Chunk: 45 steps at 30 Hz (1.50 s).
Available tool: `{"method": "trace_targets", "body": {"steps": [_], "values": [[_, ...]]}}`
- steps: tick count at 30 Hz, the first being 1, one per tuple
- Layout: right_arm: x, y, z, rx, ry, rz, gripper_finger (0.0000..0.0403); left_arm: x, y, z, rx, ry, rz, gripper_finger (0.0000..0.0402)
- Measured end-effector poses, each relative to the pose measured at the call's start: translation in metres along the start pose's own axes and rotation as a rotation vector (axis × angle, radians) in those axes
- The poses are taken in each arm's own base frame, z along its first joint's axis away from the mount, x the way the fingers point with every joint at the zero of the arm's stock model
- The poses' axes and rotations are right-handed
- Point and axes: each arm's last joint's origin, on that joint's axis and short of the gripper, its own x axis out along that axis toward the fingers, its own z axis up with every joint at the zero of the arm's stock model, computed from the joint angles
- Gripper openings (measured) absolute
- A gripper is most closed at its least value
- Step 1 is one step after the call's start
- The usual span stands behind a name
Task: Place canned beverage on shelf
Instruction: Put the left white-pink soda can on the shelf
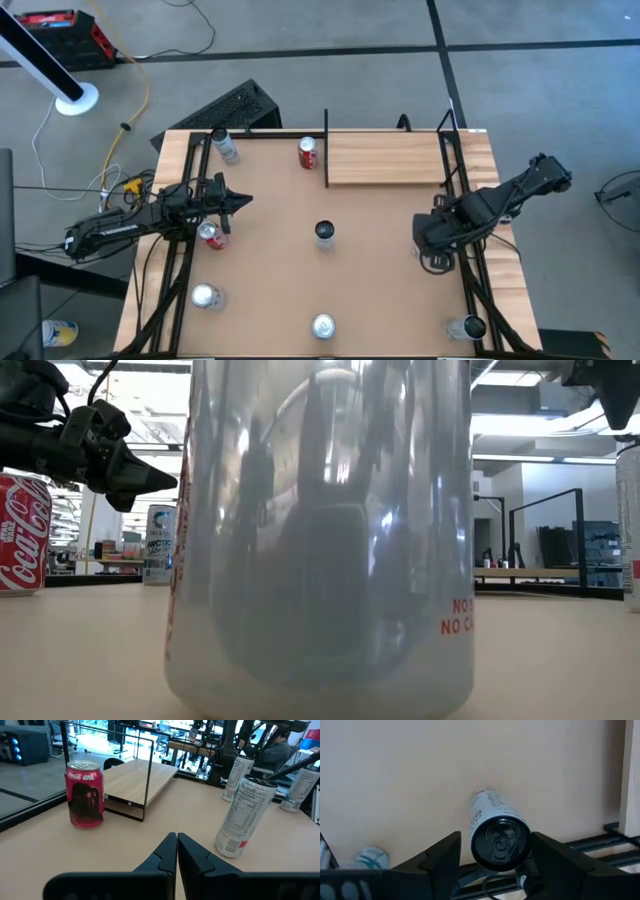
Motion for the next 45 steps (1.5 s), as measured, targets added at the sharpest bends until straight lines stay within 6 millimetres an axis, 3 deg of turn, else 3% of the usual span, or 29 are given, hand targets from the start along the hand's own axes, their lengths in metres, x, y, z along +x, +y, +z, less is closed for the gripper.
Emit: {"method": "trace_targets", "body": {"steps": [14, 23, 29, 33, 37, 45], "values": [[0.0, 0.002, -0.001, -0.277, -0.003, -0.003, 0.0266, 0.0, 0.0, 0.0, 0.0, 0.0, 0.0, 0.0], [-0.001, 0.006, -0.005, -0.219, -0.006, 0.001, 0.0265, 0.0, 0.0, 0.0, 0.0, 0.0, 0.0, 0.0], [-0.001, 0.004, -0.003, 0.144, 0.004, 0.011, 0.0264, 0.0, 0.0, 0.0, 0.0, 0.0, 0.0, 0.0], [-0.004, -0.001, -0.006, 0.295, 0.021, 0.056, 0.0256, 0.0, 0.0, 0.0, 0.0, 0.0, 0.0, 0.0], [-0.011, -0.015, -0.009, 0.54, 0.002, 0.094, 0.0248, 0.0, 0.0, 0.0, 0.0, 0.0, 0.0, 0.0], [-0.028, -0.043, -0.026, 0.755, -0.126, 0.143, 0.0246, 0.0, 0.0, 0.0, 0.0, 0.0, 0.0, 0.0]]}}
